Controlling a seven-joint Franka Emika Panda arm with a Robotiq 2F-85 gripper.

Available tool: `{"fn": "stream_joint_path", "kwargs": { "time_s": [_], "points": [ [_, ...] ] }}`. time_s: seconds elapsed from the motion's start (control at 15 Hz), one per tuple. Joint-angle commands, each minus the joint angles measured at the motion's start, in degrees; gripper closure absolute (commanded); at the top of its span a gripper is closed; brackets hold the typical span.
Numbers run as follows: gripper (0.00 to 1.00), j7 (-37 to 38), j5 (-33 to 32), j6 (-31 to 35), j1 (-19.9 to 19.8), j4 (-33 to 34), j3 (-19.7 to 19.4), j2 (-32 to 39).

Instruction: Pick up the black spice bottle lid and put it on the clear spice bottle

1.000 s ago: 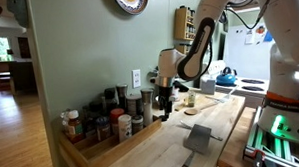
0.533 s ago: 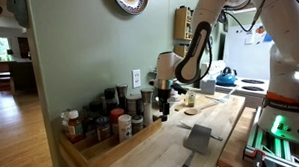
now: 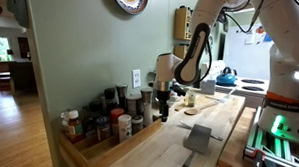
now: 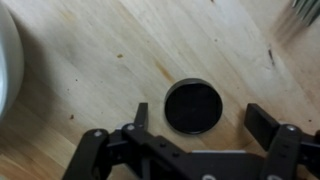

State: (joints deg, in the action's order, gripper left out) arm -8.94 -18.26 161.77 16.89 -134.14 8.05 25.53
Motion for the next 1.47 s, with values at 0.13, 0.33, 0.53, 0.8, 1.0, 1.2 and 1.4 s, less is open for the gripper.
{"fn": "stream_joint_path", "kwargs": {
  "time_s": [0.13,0.33,0.53,0.8,1.0,1.2,1.4],
  "points": [
    [0.5,1.74,-1.09,-0.04,1.29,0.61,-1.32,0.85],
    [0.69,1.11,-0.69,-0.36,0.9,0.53,-0.82,0.48],
    [0.69,-0.76,1.28,-2.19,-1.31,-2.0,1.15,-4.01],
    [0.69,-5.27,7.66,-6.09,-6.94,-6.36,5.75,-11.35],
    [0.69,-11.46,17.02,-11.08,-11.02,-9.73,8.97,-17.61],
    [0.69,-13.51,22.37,-15.77,-11.55,-13.1,7.19,-24.45],
    [0.69,-10.85,21.93,-19.14,-11.34,-16.58,3.43,-31.35]
  ]
}}
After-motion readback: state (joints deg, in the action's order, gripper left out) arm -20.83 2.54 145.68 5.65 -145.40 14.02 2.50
